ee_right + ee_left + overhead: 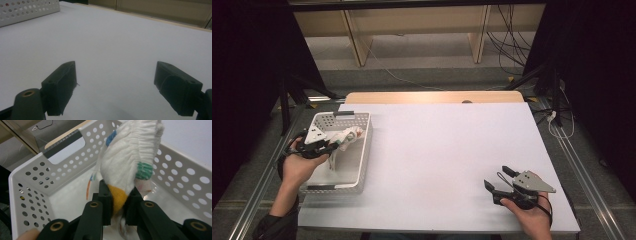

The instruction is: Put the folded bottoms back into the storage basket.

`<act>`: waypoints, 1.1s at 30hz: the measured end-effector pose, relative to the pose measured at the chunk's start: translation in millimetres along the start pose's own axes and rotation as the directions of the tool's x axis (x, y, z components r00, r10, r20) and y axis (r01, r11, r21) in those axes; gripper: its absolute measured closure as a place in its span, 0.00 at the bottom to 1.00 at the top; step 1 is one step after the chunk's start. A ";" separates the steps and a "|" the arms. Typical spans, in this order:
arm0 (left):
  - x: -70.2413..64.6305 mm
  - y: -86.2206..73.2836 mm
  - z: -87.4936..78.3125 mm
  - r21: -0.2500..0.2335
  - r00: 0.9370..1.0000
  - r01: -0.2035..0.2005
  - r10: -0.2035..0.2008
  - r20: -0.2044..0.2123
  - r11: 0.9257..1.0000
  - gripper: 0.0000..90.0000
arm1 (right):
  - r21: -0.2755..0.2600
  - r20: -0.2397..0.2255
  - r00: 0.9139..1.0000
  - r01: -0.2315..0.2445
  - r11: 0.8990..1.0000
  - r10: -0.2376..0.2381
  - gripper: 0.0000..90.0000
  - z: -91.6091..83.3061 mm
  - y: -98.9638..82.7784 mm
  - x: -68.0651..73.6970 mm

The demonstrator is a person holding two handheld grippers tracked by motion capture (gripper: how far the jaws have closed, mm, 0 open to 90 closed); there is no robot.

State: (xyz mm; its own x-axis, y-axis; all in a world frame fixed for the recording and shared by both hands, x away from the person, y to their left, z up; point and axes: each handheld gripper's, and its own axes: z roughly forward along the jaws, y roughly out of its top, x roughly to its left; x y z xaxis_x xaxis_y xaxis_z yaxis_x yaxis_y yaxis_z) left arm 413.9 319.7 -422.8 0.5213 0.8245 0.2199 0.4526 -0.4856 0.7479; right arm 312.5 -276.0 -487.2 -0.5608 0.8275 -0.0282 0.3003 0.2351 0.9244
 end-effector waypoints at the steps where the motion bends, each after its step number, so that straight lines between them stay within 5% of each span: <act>1: 0.0 -0.6 1.1 0.001 1.000 0.001 -0.001 0.001 1.000 0.88 | -0.008 -0.001 1.000 -0.002 1.000 0.002 0.21 0.5 -0.1 0.2; 33: 1.3 -6.7 11.0 0.048 0.999 -0.051 0.050 0.007 0.998 0.88 | 0.001 0.001 1.000 0.002 1.000 -0.002 0.21 0.5 -0.1 -0.1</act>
State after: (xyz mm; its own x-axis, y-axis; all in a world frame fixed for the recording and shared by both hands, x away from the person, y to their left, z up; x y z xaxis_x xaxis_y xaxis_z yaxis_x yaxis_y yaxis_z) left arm 419.5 320.8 -434.4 0.5488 0.7968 0.2527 0.4598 -0.5402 0.7048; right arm 312.9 -275.9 -487.5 -0.5604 0.8277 -0.0302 0.3005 0.2372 0.9238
